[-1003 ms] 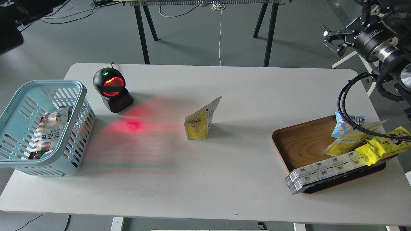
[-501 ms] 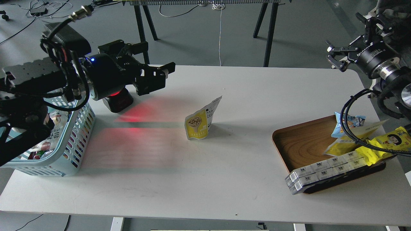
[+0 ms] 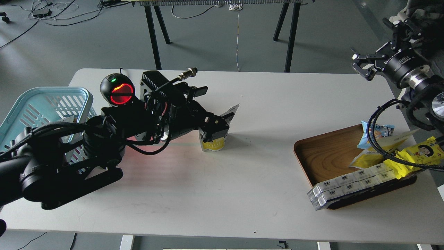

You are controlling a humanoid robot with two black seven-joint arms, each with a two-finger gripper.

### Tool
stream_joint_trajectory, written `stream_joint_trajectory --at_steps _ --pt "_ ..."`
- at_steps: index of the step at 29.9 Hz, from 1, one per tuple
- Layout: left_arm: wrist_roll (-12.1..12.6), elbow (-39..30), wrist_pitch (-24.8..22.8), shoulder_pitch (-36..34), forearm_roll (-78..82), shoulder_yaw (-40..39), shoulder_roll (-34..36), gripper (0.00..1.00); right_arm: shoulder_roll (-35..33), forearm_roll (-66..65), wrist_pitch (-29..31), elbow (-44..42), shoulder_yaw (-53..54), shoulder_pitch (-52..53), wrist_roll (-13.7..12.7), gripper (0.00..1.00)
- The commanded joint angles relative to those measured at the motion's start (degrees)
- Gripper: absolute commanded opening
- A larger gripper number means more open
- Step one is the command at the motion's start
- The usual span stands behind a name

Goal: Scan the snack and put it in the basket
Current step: 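Reach the left gripper to the yellow packet and grasp it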

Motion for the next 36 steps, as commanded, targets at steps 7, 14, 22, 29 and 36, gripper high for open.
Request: stream_joint_trajectory --at_steps 7,14,22,29,36 --pt "0.06 6.29 -3.62 0.48 7.72 0.03 -7.17 0.97 0.00 0.00 -0.09 0.01 -0.27 -0.06 -0.01 0.98" --pt "-0.11 8.06 -6.04 2.32 7.72 0.03 -7.79 0.96 0.00 0.00 -0.09 0.01 -0.44 -0.06 -0.01 0.98" --pt "-0.73 8.85 -6.04 3.73 7.72 -0.05 -8.93 0.78 0.70 0.00 -0.09 0.01 -0.44 -0.24 -0.01 0.98" --pt "-1.08 9.55 -6.04 3.73 7.72 -0.05 -8.93 0.39 0.88 0.00 -0.09 0.10 -0.44 -0.24 -0.01 0.98" --pt "-0.64 9.64 -6.04 4.69 7.72 -0.23 -10.16 0.01 0.88 0.00 -0.09 0.10 -0.44 -0.32 -0.01 0.98"
